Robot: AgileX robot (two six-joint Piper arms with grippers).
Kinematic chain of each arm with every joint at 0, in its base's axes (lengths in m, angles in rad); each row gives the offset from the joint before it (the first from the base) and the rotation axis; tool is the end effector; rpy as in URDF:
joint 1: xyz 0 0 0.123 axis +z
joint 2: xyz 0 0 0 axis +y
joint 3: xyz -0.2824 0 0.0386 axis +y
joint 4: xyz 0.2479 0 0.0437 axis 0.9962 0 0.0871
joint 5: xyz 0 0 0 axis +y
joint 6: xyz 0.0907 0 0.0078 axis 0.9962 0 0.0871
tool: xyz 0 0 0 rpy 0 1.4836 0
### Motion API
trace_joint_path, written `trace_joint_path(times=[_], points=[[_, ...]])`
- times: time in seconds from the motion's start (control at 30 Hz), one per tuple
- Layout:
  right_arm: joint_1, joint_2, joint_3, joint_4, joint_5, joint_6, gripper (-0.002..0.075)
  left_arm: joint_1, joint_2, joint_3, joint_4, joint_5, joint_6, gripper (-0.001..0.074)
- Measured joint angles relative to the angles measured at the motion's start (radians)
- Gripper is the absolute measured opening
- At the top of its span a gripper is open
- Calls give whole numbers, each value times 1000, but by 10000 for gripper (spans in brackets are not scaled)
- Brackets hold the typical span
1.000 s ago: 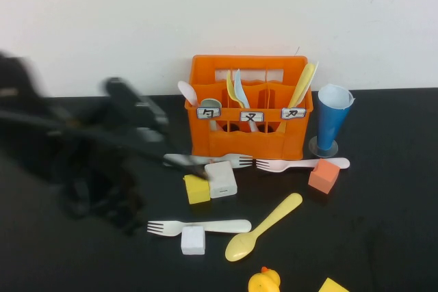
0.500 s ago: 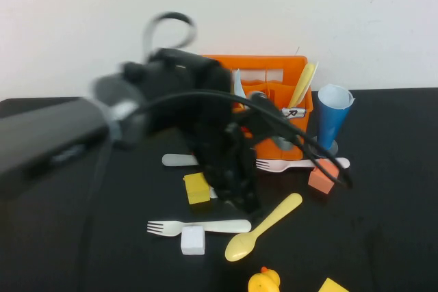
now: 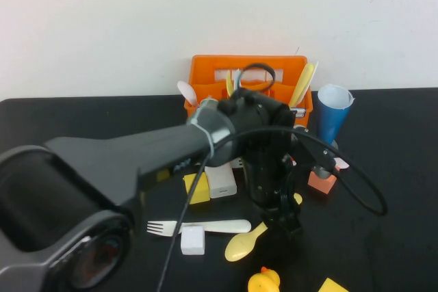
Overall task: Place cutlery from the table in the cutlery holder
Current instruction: Pick up the spoon, then place the spoon on the box
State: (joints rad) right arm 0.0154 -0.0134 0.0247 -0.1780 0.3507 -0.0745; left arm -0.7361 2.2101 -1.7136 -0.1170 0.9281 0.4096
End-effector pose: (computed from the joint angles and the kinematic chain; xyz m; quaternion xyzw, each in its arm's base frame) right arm 0.0531 -0.0047 0.1744 -0.0838 0.7912 -0.0925 0.5987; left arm 0.3347 -0.3147 0.1588 0.5128 0.8491 -0.0688 0.1065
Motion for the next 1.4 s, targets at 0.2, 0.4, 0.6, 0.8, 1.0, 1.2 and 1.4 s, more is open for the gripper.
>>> trace_joint_path(times=[0.2,0.4,0.6,0.8,1.0,1.2,1.4], points=[[0,0,0,-2,0,0,-3,-2,46,-30,111,-17,-123,359],[0,0,0,-2,0,0,-3,-2,48,-32,94,-38,-148,366],[0,0,0,-2,0,0,-3,-4,56,-34,47,-64,-139,365],[0,0,0,-2,0,0,-3,-8,67,-47,74,-51,-212,225],[0,0,0,-2,0,0,-3,-8,65,-47,85,-53,-232,146],[0,0,0,-2,0,0,-3,-8,38,-36,88,-52,-233,146],[0,0,0,-2,0,0,-3,-8,-57,-33,84,-59,-235,146]])
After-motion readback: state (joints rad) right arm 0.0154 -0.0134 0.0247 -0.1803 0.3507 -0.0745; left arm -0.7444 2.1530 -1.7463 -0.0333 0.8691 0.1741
